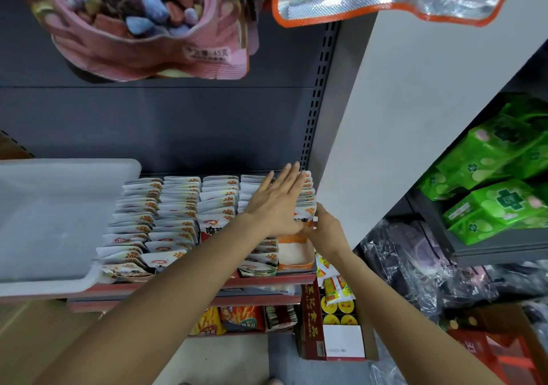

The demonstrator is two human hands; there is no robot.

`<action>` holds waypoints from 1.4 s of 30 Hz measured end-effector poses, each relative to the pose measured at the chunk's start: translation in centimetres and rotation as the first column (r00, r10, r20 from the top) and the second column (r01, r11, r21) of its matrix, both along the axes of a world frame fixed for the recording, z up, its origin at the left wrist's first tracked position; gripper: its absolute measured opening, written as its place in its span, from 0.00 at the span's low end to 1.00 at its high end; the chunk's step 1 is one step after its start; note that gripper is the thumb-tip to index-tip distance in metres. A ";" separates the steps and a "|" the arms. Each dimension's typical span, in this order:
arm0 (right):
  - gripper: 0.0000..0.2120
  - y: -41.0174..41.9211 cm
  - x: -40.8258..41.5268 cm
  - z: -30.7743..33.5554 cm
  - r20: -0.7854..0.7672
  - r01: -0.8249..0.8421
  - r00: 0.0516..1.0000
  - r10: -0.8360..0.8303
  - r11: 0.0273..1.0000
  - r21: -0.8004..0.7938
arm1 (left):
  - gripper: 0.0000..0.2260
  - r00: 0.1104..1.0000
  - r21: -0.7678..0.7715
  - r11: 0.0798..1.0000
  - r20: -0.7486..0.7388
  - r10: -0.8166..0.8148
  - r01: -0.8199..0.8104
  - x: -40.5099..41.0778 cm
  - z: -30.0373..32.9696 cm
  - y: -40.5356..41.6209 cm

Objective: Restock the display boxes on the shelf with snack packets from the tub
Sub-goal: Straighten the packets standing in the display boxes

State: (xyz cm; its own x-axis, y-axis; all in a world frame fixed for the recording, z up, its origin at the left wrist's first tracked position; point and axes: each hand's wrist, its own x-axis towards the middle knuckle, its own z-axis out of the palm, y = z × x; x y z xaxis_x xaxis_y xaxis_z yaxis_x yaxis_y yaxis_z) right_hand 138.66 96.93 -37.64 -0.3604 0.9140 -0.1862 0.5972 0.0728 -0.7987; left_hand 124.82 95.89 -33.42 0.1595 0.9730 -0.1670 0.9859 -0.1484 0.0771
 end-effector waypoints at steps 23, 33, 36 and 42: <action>0.28 0.2 0.4 1.5 -0.221 -0.032 0.975 0.031 1.000 0.000 | 0.26 0.994 0.014 0.999 0.103 0.043 -0.045 -1.4 -0.3 -0.7; 0.40 0.0 0.5 1.4 -0.151 -0.038 0.987 0.046 0.998 0.054 | 0.24 0.987 0.032 0.998 0.152 0.053 -0.059 -1.1 0.1 -1.7; 0.40 0.2 0.5 1.6 -0.117 -0.055 0.991 0.061 0.997 0.048 | 0.24 0.984 0.048 0.996 0.166 0.068 -0.077 -1.0 0.2 -1.8; 0.41 0.4 0.0 1.9 -0.041 -0.093 0.995 0.094 0.995 0.032 | 0.23 0.991 0.029 0.993 0.078 0.109 -0.111 -1.1 0.1 -1.6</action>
State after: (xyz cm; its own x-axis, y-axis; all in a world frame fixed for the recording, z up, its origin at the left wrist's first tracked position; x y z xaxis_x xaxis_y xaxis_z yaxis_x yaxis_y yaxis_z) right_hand 138.65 97.33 -35.71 -0.4515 0.8809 -0.1421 0.5522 0.1508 -0.8200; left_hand 123.76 94.33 -33.29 0.0621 0.9901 -0.1262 0.9879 -0.0429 0.1493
